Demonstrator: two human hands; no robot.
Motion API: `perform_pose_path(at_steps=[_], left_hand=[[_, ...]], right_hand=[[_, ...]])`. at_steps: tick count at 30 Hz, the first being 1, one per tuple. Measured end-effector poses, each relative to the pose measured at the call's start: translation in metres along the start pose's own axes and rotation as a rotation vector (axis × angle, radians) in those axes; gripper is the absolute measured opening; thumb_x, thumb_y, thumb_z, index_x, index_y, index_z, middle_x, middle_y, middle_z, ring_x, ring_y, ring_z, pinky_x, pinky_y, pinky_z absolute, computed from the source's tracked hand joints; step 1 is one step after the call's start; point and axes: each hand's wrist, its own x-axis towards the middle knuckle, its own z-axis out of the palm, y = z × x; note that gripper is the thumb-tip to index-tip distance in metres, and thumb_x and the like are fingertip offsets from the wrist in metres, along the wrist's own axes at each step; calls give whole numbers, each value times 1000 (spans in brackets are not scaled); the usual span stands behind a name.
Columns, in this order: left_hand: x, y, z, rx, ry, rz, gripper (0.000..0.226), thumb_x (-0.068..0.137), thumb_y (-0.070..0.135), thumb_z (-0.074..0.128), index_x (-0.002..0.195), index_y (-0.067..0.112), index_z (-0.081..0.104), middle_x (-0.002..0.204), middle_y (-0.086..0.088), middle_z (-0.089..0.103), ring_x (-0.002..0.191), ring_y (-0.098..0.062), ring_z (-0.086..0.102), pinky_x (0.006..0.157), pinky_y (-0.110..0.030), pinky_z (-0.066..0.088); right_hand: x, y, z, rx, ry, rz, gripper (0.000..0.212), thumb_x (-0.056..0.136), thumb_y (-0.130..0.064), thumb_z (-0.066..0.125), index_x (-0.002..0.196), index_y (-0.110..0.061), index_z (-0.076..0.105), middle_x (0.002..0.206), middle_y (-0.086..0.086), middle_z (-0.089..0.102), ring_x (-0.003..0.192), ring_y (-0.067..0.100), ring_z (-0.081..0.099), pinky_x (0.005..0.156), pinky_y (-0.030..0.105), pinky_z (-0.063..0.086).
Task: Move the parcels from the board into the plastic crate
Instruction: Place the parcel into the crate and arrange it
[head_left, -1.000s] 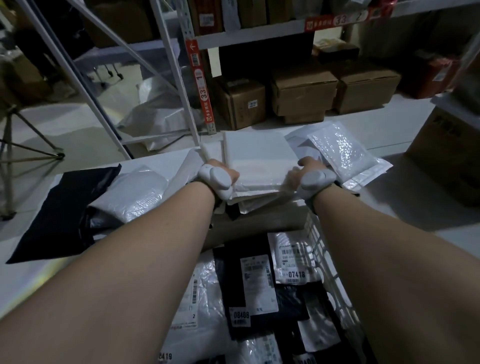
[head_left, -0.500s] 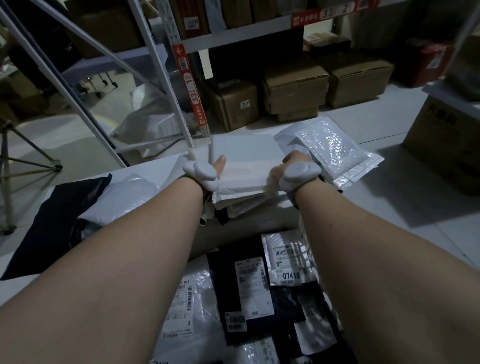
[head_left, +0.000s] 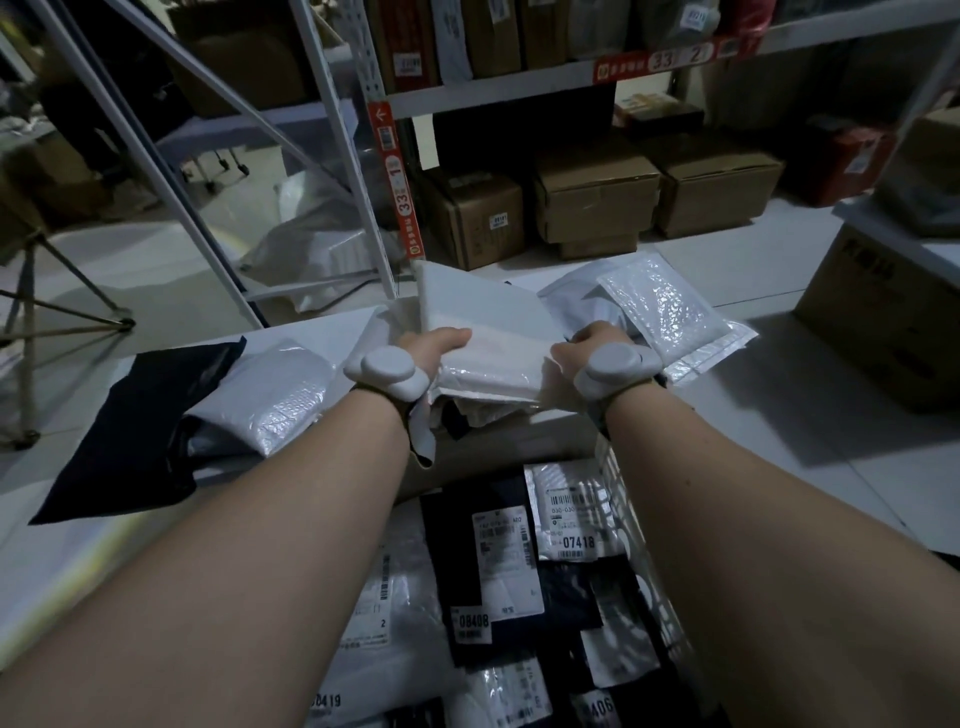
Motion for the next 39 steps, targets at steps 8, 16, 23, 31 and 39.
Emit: perform_pose_path(at_steps=[8, 16, 23, 31, 39], left_hand=[[-65, -16, -37, -245, 118, 123, 19, 88, 14, 62, 105, 7, 55, 77, 0, 60, 61, -9, 66, 41, -13, 46], [-101, -43, -74, -251, 29, 175, 23, 85, 5, 62, 106, 11, 53, 83, -2, 65, 71, -14, 65, 59, -23, 54], [-110, -72, -92, -117, -161, 152, 52, 70, 12, 77, 117, 8, 54, 108, -12, 67, 93, -29, 67, 84, -40, 56], [-110, -92, -100, 88, -233, 212, 75, 55, 24, 81, 121, 19, 47, 112, -1, 63, 101, -16, 61, 89, -30, 50], [-98, -118, -108, 266, -201, 183, 90, 34, 26, 73, 121, 28, 48, 119, -4, 64, 113, -26, 59, 98, -45, 48]], right_hand=[[-33, 0, 8, 72, -34, -51, 43, 84, -39, 49, 124, -22, 51, 116, 4, 62, 109, 27, 57, 90, 30, 37], [-57, 9, 41, 532, -252, 82, 65, 84, -54, 59, 128, -6, 56, 94, 0, 61, 90, 20, 62, 101, 42, 46], [-69, 36, 63, 1090, -285, 320, 46, 67, -50, 80, 88, -10, 70, 69, -8, 73, 83, 10, 70, 98, 38, 42], [-95, 37, 71, 1138, -220, 150, 18, 85, -25, 69, 98, -14, 68, 98, 10, 71, 88, 29, 67, 92, 49, 49], [-119, 43, 71, 1067, -354, 67, 8, 89, -8, 55, 91, -11, 63, 64, 4, 70, 54, 18, 67, 53, 28, 55]])
